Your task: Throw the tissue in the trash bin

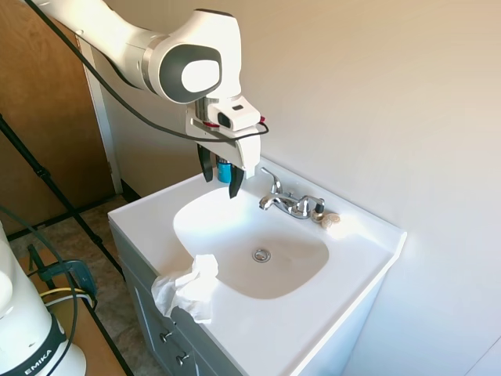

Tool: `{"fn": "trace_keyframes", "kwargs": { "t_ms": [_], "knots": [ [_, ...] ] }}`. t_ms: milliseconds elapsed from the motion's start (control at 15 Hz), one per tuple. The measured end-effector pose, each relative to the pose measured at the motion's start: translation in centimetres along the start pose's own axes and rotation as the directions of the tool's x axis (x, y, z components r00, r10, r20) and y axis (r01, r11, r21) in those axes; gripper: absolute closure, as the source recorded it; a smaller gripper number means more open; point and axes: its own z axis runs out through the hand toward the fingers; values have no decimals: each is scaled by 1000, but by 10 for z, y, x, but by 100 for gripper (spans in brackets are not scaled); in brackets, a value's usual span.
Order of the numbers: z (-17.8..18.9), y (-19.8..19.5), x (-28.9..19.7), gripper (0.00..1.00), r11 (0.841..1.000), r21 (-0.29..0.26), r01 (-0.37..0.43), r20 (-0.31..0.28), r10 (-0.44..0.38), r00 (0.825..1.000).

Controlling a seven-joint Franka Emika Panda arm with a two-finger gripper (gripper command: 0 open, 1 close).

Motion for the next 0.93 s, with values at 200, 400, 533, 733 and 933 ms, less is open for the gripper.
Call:
{"fn": "trace_keyframes", "kwargs": {
  "t_ms": [200,400,533,733,933],
  "knots": [
    [2,-1,-6,0,1000,-24,3,19,-2,1000],
    [5,-7,-19,0,998,-62,-30,36,33,999],
    [10,-3,-22,0,994,-87,-69,42,73,996],
    [26,9,-29,0,983,-142,-114,44,122,992],
    [46,31,-28,0,967,-203,-157,27,166,986]
  ]
}}
